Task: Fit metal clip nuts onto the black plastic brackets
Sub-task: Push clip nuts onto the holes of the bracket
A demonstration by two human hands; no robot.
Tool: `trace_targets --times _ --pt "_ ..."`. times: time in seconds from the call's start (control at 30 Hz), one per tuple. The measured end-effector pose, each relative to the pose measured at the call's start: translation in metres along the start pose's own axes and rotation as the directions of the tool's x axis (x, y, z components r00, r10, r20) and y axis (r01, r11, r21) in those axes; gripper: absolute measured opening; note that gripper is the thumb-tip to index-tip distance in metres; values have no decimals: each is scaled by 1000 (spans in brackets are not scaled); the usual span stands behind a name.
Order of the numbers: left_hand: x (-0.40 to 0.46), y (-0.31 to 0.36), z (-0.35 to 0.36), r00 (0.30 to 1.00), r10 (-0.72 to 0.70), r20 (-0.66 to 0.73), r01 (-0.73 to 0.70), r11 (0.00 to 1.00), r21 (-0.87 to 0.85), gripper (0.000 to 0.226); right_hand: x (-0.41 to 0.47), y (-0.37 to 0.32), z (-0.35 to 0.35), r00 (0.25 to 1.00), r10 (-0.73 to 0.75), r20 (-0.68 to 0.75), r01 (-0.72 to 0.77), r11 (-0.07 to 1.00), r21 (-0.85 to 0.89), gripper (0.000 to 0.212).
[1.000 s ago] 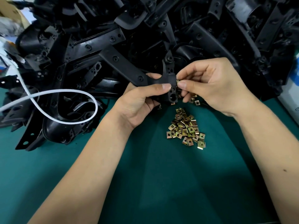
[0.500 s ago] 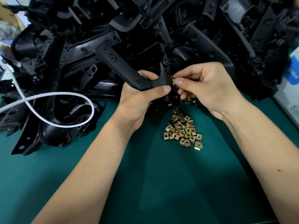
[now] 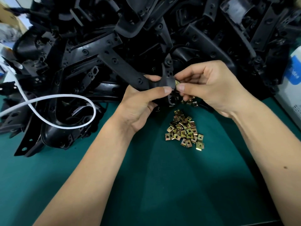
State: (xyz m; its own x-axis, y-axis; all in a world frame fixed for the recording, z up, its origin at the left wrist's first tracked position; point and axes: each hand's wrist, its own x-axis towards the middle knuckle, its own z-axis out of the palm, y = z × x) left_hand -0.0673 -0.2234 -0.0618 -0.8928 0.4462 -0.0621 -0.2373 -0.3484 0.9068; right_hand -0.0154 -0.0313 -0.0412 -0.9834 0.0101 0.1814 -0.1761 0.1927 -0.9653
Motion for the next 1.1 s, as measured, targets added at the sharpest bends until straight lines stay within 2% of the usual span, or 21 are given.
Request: trace_targets --times 0.17,0.37,0.43,0.5,0.53,0.57,0.6,0.63,0.67,0.73,0.8,0.83,0.9,0.97,1.1 --pt "1 2 -3 999 -37 8 37 997 -71 33 0 5 13 992 -99 -79 90 990 -108 24" --pt "2 3 -3 1000 -19 -12 18 996 -89 24 0 9 16 983 -117 -144 85 974 -210 18" --pt "4 5 -6 1000 -29 -8 29 999 -17 13 1 8 13 984 -104 -147 74 978 -196 14" --pt "5 6 -9 997 0 -83 13 987 162 16 2 7 10 978 -89 -186 53 980 -190 12" --pt "6 6 -11 985 67 -158 -9 939 345 22 3 8 8 973 -86 -213 44 980 -194 12" --pt "7 3 -13 960 170 -223 -14 823 569 33 3 8 8 968 -84 -238 36 980 -198 12" --pt "7 1 -14 921 292 -257 7 648 762 47 3 8 8 962 -80 -261 28 980 -196 11" --pt "5 -2 -14 877 411 -250 24 482 876 57 3 9 8 958 -71 -277 19 983 -185 12" --pt "2 -2 -12 836 502 -219 12 384 923 64 3 9 8 957 -58 -284 11 986 -165 12" --pt "-1 -1 -9 730 672 -124 -69 252 965 67 3 8 9 961 -25 -275 -3 995 -102 14" --pt "0 5 -10 630 777 16 -182 128 975 56 3 7 10 970 20 -243 -23 1000 -9 15" --pt "2 8 -10 632 770 84 -275 121 954 47 3 6 10 974 44 -224 -37 999 35 16" --pt "3 9 -8 724 664 187 -430 223 875 36 2 6 12 978 79 -191 -61 993 99 19" --pt "2 3 -2 796 549 253 -470 301 830 34 2 6 13 981 89 -170 -69 991 116 22" --pt "0 -6 4 811 539 227 -461 351 815 23 2 5 16 983 86 -164 -67 990 121 29"
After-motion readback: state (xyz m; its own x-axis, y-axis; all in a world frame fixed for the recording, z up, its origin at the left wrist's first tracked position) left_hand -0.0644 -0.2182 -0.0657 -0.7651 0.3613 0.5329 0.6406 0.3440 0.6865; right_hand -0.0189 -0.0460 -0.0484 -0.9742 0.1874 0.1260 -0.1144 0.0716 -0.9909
